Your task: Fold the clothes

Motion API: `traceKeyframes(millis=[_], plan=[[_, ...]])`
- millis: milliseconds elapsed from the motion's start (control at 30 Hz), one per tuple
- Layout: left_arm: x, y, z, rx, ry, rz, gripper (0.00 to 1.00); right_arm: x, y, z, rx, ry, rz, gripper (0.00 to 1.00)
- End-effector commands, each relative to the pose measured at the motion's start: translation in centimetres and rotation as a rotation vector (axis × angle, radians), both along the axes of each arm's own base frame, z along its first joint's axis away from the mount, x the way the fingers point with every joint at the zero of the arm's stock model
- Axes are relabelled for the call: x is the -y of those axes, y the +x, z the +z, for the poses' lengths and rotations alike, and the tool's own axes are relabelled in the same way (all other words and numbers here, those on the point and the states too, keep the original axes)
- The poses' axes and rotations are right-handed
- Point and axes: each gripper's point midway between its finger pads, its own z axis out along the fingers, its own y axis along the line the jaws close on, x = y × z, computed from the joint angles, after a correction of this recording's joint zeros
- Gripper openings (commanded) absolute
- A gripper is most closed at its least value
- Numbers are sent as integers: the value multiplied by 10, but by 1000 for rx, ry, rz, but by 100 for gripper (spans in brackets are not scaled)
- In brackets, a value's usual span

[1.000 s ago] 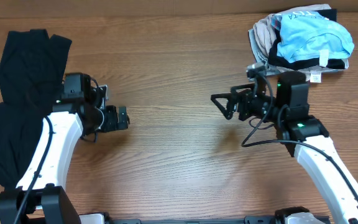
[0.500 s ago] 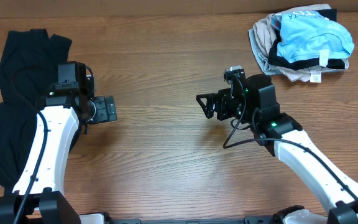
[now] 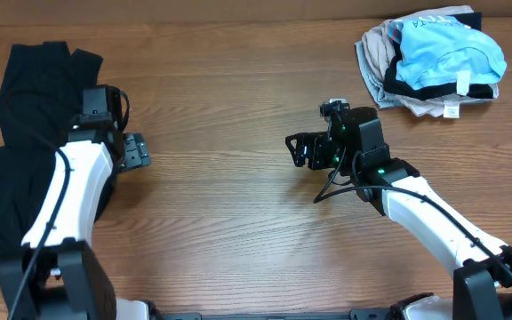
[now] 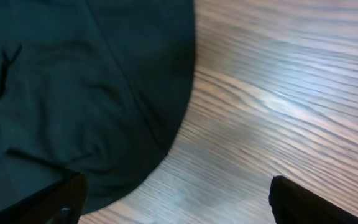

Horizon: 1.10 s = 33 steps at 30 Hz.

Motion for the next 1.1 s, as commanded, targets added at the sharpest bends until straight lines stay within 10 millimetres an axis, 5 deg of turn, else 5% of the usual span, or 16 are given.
traceKeyframes(millis=[0, 233, 567, 867, 1067], plan=[[-23, -6, -16, -39, 24, 72, 96, -1, 8, 12, 30, 4, -12, 89], [-33, 1, -36, -32, -117, 34, 95, 4, 11, 10, 37, -20, -39, 88], [-35, -10, -70, -120, -188, 40, 79, 6, 12, 10, 40, -30, -46, 87], [-33, -18, -89, -186, -207, 44, 36, 6, 11, 9, 39, -30, -46, 86], [-34, -14, -89, -173, -203, 43, 20, 6, 11, 9, 38, -30, -46, 85]])
